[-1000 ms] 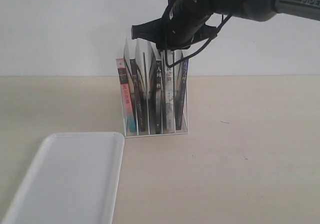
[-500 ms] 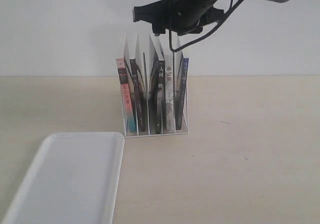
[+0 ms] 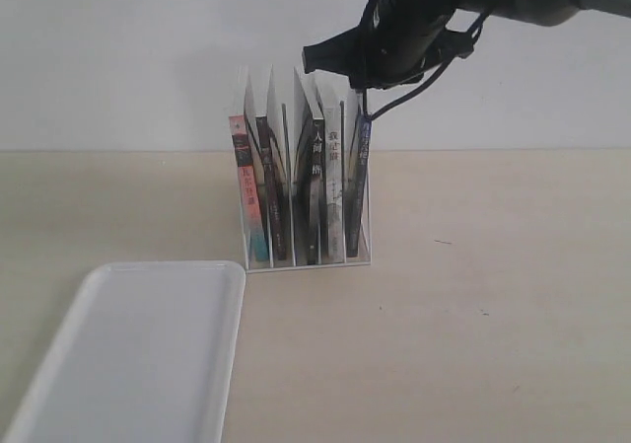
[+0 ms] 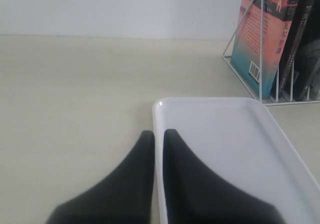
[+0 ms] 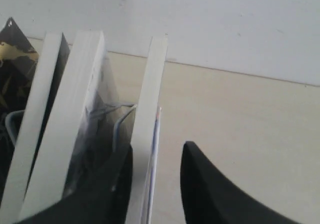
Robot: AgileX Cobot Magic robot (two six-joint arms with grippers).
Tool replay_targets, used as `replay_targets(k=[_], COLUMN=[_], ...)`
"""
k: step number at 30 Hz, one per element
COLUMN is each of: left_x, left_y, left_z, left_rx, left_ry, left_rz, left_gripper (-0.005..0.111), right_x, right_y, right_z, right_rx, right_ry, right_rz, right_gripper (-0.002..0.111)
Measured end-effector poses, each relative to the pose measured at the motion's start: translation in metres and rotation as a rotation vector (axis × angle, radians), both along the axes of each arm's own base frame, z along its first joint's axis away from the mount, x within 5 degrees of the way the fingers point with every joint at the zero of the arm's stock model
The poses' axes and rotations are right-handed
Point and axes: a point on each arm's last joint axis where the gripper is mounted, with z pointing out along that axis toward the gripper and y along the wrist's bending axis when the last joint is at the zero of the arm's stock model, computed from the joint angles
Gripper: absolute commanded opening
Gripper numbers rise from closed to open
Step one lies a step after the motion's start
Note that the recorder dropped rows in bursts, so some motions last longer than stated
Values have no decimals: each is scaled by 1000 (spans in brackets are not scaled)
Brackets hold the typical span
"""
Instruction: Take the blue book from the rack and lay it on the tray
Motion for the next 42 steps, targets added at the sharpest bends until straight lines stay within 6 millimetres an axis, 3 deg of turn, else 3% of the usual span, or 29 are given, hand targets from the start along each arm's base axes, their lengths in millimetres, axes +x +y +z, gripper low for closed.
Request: replay_targets(k=[4,10,34,36,42], left_x=[0,0,0,0,0], left_y=[0,0,0,0,0], left_z=[0,0,0,0,0], left_rx=[0,0,0,0,0], left_ry=[0,0,0,0,0], left_rz=[0,0,0,0,0], left_gripper=[6,6,6,6,6], right_x=[2,2,4,4,3], right_y=[3,6,8,8,9], right_z=[-3,-8,-25,-25,-26], right_rx=[5,17,7,7,12], right_ry=[-6,18,79,83,90], right_rz=[28,40,34,32,34], right_gripper=[54,42,41,37,1])
